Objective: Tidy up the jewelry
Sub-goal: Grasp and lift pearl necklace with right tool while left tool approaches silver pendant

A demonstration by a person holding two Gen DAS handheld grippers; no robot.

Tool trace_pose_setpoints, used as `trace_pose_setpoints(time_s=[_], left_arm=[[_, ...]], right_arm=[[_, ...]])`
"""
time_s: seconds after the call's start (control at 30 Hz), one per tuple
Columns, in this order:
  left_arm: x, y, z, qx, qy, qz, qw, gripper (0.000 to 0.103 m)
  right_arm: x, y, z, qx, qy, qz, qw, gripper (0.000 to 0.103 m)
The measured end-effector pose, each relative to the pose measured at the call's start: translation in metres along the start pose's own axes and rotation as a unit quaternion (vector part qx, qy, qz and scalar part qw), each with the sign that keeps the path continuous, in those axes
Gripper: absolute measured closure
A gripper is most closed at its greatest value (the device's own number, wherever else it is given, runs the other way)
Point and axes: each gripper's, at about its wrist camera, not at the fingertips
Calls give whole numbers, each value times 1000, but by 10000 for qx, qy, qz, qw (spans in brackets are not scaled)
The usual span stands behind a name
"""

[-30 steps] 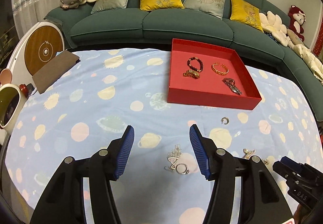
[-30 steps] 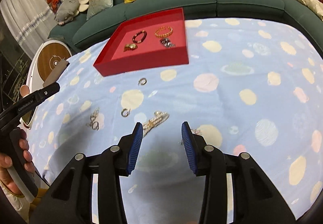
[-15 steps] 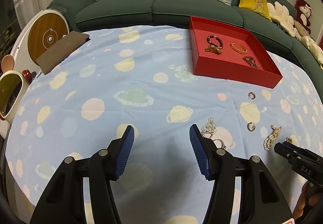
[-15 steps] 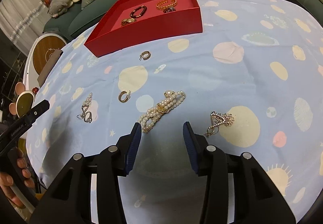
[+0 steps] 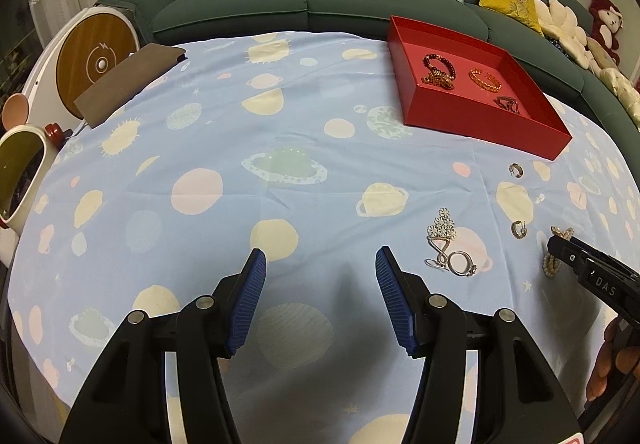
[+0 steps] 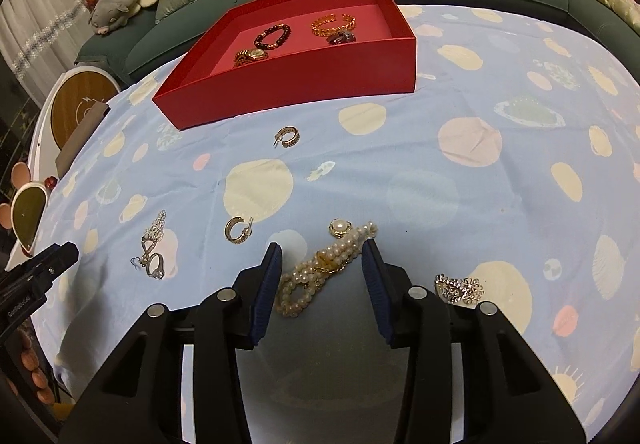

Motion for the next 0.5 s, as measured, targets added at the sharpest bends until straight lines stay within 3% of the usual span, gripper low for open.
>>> trace_pose_setpoints(time_s=[0.07,0.13,0.5], left_arm=[[1,-1,2,28,-25,-22,10000,47],[2,-1,5,48,-50,-40,10000,47],[3,-15,46,435,-528,-113,9976,47]], right_arm=[[1,-1,-1,-78,-8,16,10000,77],[1,-1,-3,-118,-8,2,9999,90],[-26,-5,-4,-287,228,171,9992,92]])
Point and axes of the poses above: each gripper's, at about its wrist camera, not at the fingertips, and x roughly the way its jaws point, z to its right, y to its top, and after that the axes turned 2 degrees about y, right-handed
